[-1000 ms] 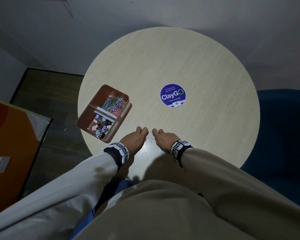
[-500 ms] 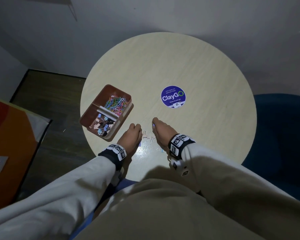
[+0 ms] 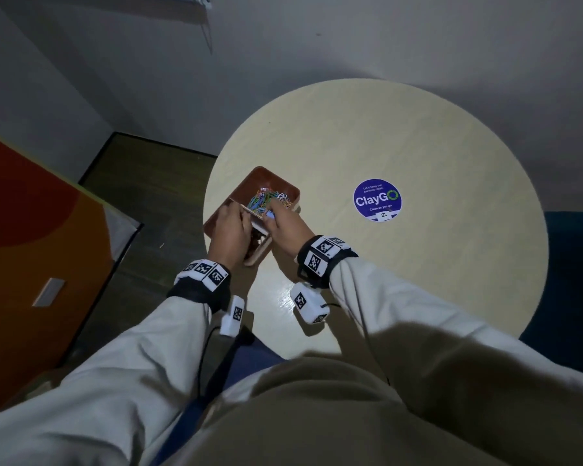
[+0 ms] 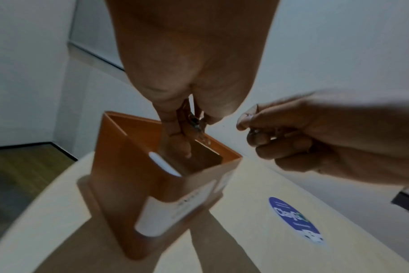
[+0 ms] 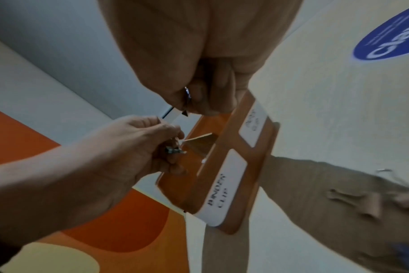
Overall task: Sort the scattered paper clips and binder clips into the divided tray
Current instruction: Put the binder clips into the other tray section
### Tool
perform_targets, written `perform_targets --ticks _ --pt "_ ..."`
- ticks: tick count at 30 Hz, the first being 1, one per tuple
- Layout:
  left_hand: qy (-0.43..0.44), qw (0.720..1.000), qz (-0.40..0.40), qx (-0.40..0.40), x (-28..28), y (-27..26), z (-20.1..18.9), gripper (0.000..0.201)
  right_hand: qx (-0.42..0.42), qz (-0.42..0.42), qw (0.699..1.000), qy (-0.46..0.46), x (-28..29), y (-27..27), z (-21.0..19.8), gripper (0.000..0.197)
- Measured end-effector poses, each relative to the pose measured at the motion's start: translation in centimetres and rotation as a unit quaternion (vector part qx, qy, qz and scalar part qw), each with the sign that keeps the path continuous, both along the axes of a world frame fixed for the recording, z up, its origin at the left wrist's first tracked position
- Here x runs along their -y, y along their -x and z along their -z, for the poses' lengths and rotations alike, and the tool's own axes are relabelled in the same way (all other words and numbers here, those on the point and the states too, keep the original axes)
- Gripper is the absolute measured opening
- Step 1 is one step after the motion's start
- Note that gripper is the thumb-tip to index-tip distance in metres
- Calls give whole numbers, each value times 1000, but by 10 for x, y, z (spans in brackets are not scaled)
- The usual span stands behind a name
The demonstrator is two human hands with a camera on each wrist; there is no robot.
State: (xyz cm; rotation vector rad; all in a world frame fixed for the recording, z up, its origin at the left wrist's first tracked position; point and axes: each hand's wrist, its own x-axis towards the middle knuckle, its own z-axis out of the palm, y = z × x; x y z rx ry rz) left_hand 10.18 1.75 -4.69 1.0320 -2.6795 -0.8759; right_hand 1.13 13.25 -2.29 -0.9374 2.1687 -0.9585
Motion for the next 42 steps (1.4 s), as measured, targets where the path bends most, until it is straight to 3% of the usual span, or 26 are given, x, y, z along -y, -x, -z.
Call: perform_targets --ticks 7,14,18,25,30,35,39,42 --pt "5 994 3 109 35 -12 -1 24 -10 -42 999 -33 58 -24 -2 12" --pt "12 995 -2 100 41 -17 -7 19 -50 -67 991 -106 58 -31 12 23" --pt "21 997 -9 69 31 -19 -9 15 -64 -87 991 -81 48 -24 14 20" --pt "42 998 45 0 -17 -5 -12 13 -101 -36 994 0 -4 0 20 20" --pt "23 991 130 11 -55 6 2 7 -123 -9 990 -63 -56 20 33 22" --pt "57 966 221 124 -82 10 39 6 -157 -9 976 -150 -108 25 55 21" --pt "38 938 265 222 -94 7 65 25 -155 -24 963 -219 -144 24 67 21" --pt "36 924 301 233 -98 4 76 32 -131 -33 958 -252 -164 14 69 29"
